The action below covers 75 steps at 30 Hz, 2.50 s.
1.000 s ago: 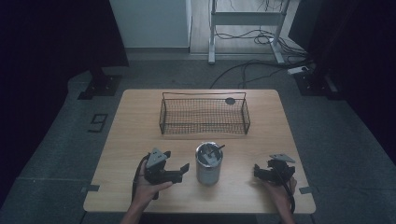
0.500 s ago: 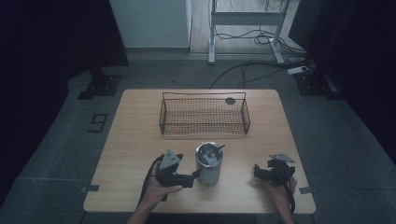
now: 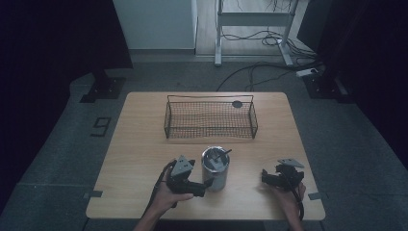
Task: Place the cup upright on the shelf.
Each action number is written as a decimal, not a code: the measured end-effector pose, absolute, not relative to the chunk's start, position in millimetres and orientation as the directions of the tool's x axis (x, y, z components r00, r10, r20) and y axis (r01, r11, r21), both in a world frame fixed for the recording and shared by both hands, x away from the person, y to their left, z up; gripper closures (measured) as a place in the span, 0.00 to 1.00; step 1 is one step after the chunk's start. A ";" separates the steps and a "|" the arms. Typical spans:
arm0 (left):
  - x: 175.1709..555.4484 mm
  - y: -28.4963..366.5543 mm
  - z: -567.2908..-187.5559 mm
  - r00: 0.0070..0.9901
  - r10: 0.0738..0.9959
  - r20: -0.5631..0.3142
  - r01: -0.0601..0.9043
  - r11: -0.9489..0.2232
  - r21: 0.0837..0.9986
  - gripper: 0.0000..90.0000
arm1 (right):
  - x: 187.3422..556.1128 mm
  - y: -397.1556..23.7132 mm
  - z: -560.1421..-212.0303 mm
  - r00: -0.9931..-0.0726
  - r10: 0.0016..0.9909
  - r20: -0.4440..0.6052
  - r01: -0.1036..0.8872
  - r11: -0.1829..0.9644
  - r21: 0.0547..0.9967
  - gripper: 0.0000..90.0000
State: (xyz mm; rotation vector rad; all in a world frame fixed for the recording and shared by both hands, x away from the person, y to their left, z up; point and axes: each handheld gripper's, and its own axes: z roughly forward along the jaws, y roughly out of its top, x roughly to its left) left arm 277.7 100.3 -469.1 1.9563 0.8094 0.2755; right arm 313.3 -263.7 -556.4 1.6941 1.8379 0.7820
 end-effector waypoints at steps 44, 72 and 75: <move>298.0 46.7 -480.1 0.733 0.680 -0.003 0.382 -0.408 0.829 0.04 | 312.7 -264.3 -556.4 -0.087 0.996 0.010 0.698 0.054 0.714 0.00; 308.6 87.4 -448.1 0.693 0.721 -0.029 0.368 -0.318 0.874 0.05 | 312.8 -264.3 -556.4 -0.087 0.996 0.010 0.698 0.054 0.714 0.00; 313.0 93.2 -444.4 0.684 0.729 -0.040 0.378 -0.306 0.874 0.05 | 312.8 -264.3 -556.4 -0.087 0.996 0.010 0.698 0.054 0.714 0.00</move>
